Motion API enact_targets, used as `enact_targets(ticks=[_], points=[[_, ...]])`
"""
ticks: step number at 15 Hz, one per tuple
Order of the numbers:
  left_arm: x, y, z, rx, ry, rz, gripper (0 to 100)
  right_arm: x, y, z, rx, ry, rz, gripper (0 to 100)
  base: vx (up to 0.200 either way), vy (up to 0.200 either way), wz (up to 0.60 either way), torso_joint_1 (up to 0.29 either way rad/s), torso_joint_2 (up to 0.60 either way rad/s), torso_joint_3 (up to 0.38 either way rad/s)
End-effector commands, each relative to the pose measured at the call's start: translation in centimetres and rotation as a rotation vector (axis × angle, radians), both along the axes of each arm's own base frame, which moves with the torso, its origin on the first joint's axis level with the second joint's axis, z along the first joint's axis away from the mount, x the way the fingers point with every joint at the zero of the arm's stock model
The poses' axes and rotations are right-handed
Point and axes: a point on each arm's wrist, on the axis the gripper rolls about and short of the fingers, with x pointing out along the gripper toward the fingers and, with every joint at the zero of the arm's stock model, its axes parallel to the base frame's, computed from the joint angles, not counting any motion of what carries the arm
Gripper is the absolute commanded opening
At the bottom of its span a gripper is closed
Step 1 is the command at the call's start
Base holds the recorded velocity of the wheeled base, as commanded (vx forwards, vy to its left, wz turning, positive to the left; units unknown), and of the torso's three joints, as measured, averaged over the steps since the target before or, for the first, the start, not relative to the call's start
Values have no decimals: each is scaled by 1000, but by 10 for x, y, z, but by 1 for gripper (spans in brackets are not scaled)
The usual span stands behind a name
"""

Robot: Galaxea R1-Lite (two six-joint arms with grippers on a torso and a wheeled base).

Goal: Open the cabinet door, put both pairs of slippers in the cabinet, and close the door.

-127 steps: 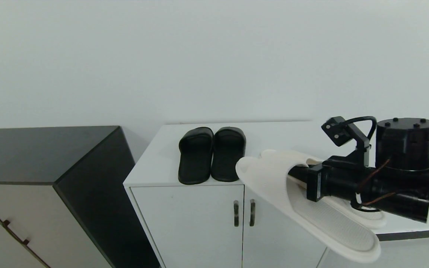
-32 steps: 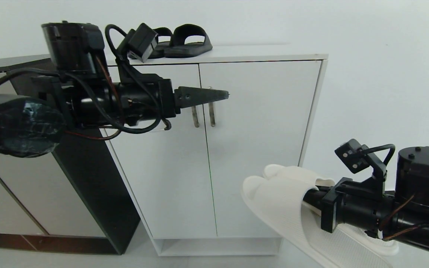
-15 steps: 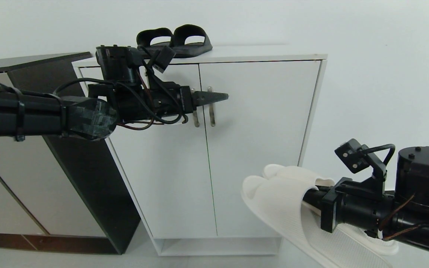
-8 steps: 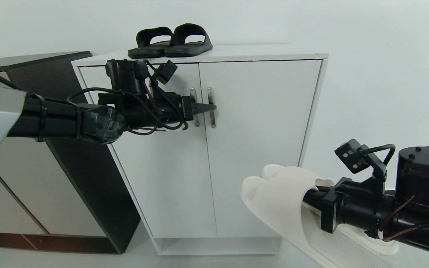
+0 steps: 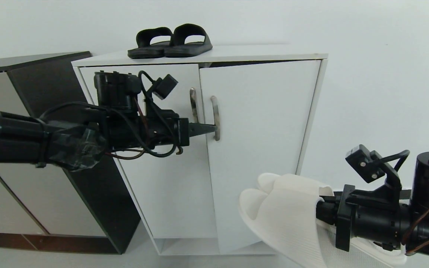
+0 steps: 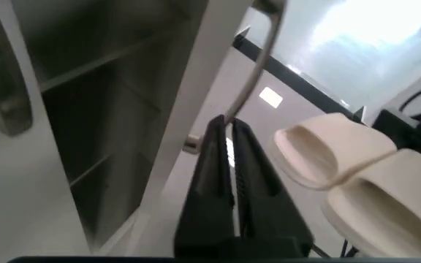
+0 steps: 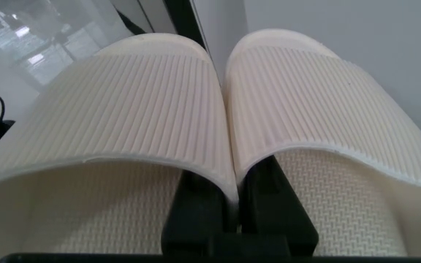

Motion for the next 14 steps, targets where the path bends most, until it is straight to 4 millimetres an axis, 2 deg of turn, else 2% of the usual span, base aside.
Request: enact_targets(ticks=[1,4,7,8,10,11,14], points=[[-33,0,17,-21,-67,-35,0,-5,-3,3,10,-13,8,0,0,0,0,0,0,0],[-38,-1,19,-21,-72,-32,0,-5,-3,3,2,-22,11,0,0,0,0,0,0,0],[-56,12,24,-25,-91,-12,0,-5,-4,3,2,-25,7,0,0,0,0,0,0,0],[-48,26,26,-35,-114,45,0,-6,-4,5,6,-32,8,0,0,0,0,0,0,0],[-33,33,22,-48,-135,83,0,-7,-5,6,9,-36,10,0,0,0,0,0,0,0],[-16,36,19,-60,-151,112,0,-7,-5,7,5,-44,12,0,0,0,0,0,0,0],[19,30,8,-66,-135,127,0,-7,-5,6,-3,-48,14,0,0,0,0,0,0,0]])
